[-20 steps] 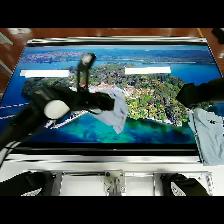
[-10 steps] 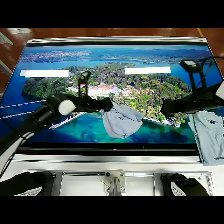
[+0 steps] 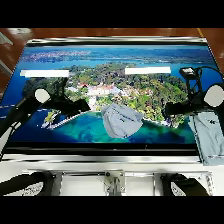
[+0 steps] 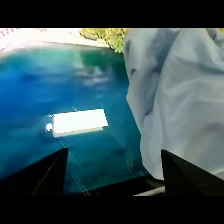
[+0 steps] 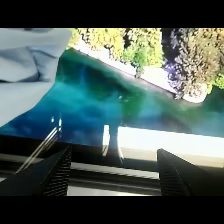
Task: Fold the shirts.
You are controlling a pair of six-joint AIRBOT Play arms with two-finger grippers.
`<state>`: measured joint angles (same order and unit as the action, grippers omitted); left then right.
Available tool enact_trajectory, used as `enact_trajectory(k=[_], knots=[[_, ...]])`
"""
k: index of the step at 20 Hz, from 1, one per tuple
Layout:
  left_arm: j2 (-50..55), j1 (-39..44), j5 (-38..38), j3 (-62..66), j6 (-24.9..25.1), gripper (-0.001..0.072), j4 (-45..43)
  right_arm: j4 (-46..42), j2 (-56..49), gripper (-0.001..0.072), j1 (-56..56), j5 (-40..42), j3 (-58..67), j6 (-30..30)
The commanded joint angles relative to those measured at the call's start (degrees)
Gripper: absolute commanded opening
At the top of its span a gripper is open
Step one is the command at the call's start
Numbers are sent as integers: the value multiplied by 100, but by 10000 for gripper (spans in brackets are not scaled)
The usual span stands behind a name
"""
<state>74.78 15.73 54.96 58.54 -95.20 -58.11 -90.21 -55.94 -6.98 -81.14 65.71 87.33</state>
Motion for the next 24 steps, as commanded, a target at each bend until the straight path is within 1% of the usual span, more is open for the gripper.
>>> enact_trajectory(k=[1, 3, 5, 8, 9, 13, 16, 20, 21, 22, 23, 24], knots=[[457, 33, -223, -483, 1078, 709, 1694, -35, 4, 649, 0, 225, -26, 190], [811, 238, -402, -487, 1639, 709, 2549, -7, 4, 649, 4, 179, -26, 199], [1165, 404, -673, -487, 1838, 709, 2990, -4, 4, 649, 4, 131, -26, 251], [1390, 308, -1174, -485, 1851, 685, 2988, 33, 4, 650, 2, -101, -26, 315], [1390, 201, -1268, -455, 1867, 633, 2986, 33, 4, 649, 2, -210, -26, 315], [1504, 44, -1346, -289, 1910, 633, 2983, 33, 4, 650, 2, -249, -26, 415], [1816, 127, -1342, -83, 1908, 632, 2986, 44, 4, 649, 2, -164, -26, 605], [2293, 295, -1176, 372, 1886, 630, 2988, 234, 4, 649, 2, -168, -26, 682], [2382, 330, -1110, 483, 1882, 598, 2988, 315, 4, 649, 2, -166, -26, 706], [2463, 350, -1036, 584, 1847, 487, 2988, 369, 4, 650, 2, -168, -26, 737], [2542, 363, -966, 669, 1843, 423, 2988, 474, 2, 649, 2, -164, -26, 778], [2612, 372, -905, 713, 1735, 420, 2988, 599, -4, 650, 2, -151, -46, 813]])
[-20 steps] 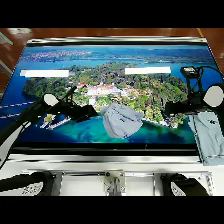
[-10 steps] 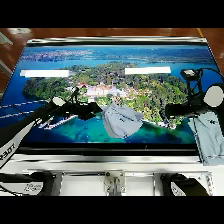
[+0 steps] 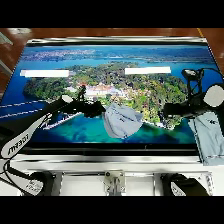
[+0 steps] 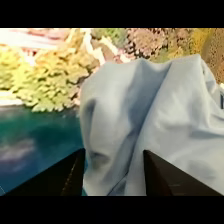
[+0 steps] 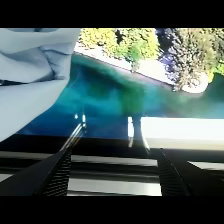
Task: Fold the shirts.
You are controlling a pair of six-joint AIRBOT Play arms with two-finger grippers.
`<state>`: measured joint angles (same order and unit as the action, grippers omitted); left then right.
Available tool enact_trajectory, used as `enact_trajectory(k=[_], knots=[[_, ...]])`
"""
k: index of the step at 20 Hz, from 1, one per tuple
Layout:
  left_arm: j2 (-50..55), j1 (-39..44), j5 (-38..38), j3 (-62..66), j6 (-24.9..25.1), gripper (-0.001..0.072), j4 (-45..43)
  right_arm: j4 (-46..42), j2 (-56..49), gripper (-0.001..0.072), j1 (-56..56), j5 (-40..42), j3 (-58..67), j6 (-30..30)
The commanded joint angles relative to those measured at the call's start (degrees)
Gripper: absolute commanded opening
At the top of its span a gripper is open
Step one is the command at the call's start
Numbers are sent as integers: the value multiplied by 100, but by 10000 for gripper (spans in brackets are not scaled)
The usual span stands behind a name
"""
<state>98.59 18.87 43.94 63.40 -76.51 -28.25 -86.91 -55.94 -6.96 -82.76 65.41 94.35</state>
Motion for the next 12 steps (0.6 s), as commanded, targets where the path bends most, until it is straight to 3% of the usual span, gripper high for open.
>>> enact_trajectory(k=[1, 2, 3, 4, 8, 12], knots=[[273, 55, 219, 234, -304, 420, 4, 479, -46, 650, 0, 15, -92, 109], [284, 50, 219, 234, -367, 341, 0, 717, -116, 656, 0, 70, -216, 76], [280, 46, 219, 236, -343, 125, 2, 992, -201, 685, 0, 234, -420, 70], [269, 35, 269, 240, -208, 40, 2, 1257, -304, 685, 0, 457, -660, 72], [195, -26, 706, 251, 225, 38, 0, 2304, -931, 685, 0, 1460, -1539, 72], [46, -39, 787, 251, 238, 38, -2, 3279, -1784, 685, 90, 2284, -1875, -114]])
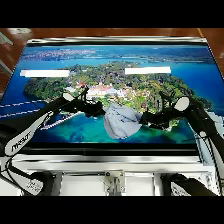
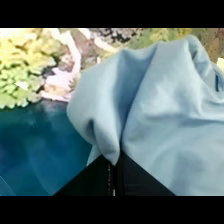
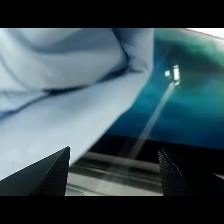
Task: Fold the shirts.
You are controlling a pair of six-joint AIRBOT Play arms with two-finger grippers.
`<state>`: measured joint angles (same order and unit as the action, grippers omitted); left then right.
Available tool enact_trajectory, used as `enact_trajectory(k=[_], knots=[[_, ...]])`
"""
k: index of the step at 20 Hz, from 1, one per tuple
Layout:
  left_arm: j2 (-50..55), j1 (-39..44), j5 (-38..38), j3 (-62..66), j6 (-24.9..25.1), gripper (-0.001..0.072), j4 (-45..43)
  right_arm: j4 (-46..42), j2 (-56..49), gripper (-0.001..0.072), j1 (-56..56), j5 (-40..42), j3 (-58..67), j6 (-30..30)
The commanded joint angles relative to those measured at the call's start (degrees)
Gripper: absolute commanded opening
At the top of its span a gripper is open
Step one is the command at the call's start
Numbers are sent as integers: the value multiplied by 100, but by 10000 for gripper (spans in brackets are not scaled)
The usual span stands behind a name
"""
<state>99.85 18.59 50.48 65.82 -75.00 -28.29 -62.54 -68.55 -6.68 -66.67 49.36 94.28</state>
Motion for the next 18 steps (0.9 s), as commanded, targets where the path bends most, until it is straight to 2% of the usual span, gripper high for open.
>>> enact_trajectory(k=[1, 4, 7, 8, 9, 10, 11, 14, 18], knots=[[-111, -13, 188, 9, 87, 38, 2, 1150, -730, 684, 155, 761, -271, -219], [-177, -11, 328, 9, 155, 38, 2, 1744, -1202, 684, 365, 782, -271, -442], [-195, -13, 334, 11, 223, 38, 2, 1746, -1456, 682, 264, 922, -271, -431], [-195, -13, 334, 9, 243, 38, 2, 1746, -1486, 583, 205, 1073, -271, -431], [-197, -15, 332, 11, 249, 37, 2, 1744, -1482, 395, 175, 1255, -269, -435], [-208, -35, 334, 11, 260, 37, 2, 1766, -1478, 144, 170, 1379, -269, -433], [-245, -83, 317, 11, 262, 37, -4, 1788, -1464, 60, 201, 1375, -262, -437], [-669, -396, 203, 11, 372, 36, -39, 1762, -968, 60, 400, 1239, -262, -852], [-2092, -1032, 203, 365, 754, 36, -39, 1773, 568, 60, 914, 1314, 28, -1646]])
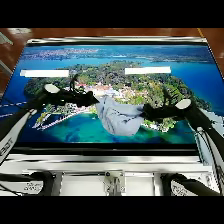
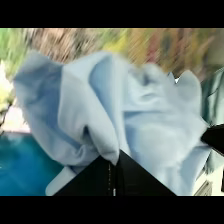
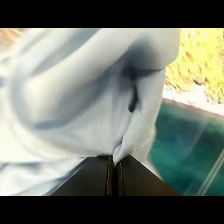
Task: Fold the shirts.
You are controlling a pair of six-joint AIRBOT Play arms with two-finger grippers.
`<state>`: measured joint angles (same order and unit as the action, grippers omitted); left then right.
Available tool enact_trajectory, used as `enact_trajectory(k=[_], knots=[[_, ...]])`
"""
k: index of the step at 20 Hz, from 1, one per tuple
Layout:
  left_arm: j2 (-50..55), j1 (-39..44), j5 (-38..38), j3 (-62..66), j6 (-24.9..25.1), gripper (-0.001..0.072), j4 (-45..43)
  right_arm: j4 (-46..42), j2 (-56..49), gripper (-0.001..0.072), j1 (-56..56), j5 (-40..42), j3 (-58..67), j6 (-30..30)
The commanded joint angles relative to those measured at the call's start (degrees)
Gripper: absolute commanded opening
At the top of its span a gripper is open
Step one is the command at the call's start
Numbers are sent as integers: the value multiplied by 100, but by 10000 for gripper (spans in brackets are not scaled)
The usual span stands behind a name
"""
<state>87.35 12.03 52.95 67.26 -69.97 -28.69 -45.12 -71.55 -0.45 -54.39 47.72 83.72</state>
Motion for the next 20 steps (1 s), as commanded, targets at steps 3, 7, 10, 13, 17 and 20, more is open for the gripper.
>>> enact_trajectory(k=[3, 7, 10, 13, 17, 20], knots=[[-2081, -752, -177, 914, 289, 36, 0, 28, 2079, 60, 592, 332, 1012, -837], [-3366, -927, -675, 1718, 289, 36, -2, 55, 2975, 60, 592, 380, 2413, -807], [-3963, -927, -750, 1989, 289, 36, -7, 46, 3252, 60, 592, 264, 3097, -728], [-4325, -927, -557, 1987, 286, 36, -59, 50, 3357, 60, 592, -627, 3416, -249], [-4347, -927, 807, 1982, -55, 36, -852, -240, 3311, 60, 592, -3145, 3434, 297], [-4391, -927, 1908, 1725, -588, 36, -2065, -1071, 3289, 60, 592, -4896, 3429, 791]])
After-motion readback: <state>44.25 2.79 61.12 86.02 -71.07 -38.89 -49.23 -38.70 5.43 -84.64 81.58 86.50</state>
